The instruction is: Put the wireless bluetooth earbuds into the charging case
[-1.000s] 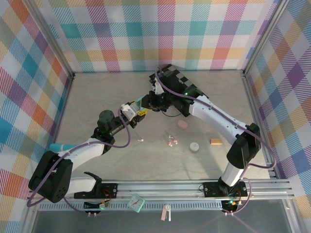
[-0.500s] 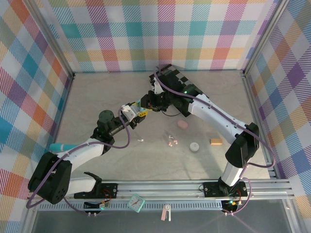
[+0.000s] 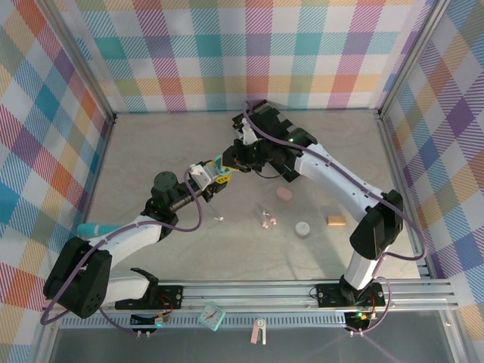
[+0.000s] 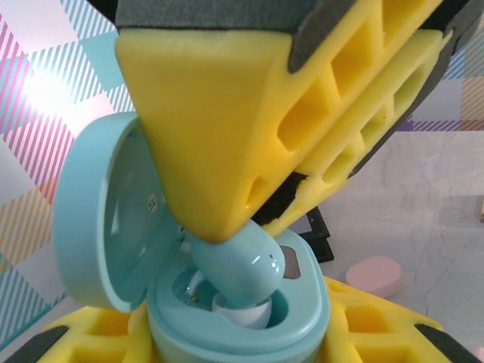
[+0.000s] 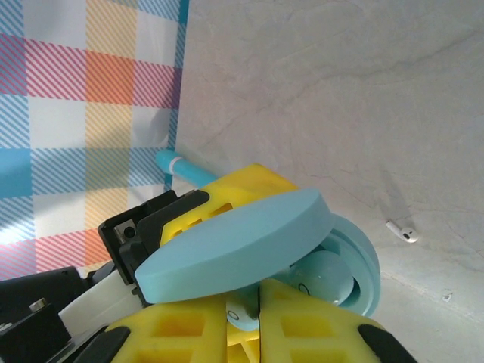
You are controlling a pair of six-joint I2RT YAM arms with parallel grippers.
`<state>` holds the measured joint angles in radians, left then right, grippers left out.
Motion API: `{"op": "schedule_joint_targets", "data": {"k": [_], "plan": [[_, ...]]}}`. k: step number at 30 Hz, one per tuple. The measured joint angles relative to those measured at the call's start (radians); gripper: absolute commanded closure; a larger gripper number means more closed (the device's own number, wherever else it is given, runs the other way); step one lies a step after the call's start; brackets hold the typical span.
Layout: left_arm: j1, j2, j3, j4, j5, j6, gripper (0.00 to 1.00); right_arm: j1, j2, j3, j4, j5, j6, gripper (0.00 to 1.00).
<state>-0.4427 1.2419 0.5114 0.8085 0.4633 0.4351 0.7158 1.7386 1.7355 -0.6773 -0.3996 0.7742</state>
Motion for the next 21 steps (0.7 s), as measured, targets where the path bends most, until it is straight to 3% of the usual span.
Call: {"op": "schedule_joint_targets", "data": {"k": [12, 16, 21], "plan": [[0.001, -0.001, -0.006, 0.027, 0.018, 0.003, 0.68, -0.023, 0.006, 0.005, -0.012, -0.108, 0.002, 0.83], [0.001, -0.001, -0.006, 0.013, 0.019, 0.004, 0.68, -0.023, 0.013, 0.01, -0.024, -0.11, -0.003, 0.75], [0.001, -0.002, -0.006, 0.004, 0.023, 0.004, 0.68, -0.023, 0.015, 0.014, -0.027, -0.106, -0.005, 0.73]]}}
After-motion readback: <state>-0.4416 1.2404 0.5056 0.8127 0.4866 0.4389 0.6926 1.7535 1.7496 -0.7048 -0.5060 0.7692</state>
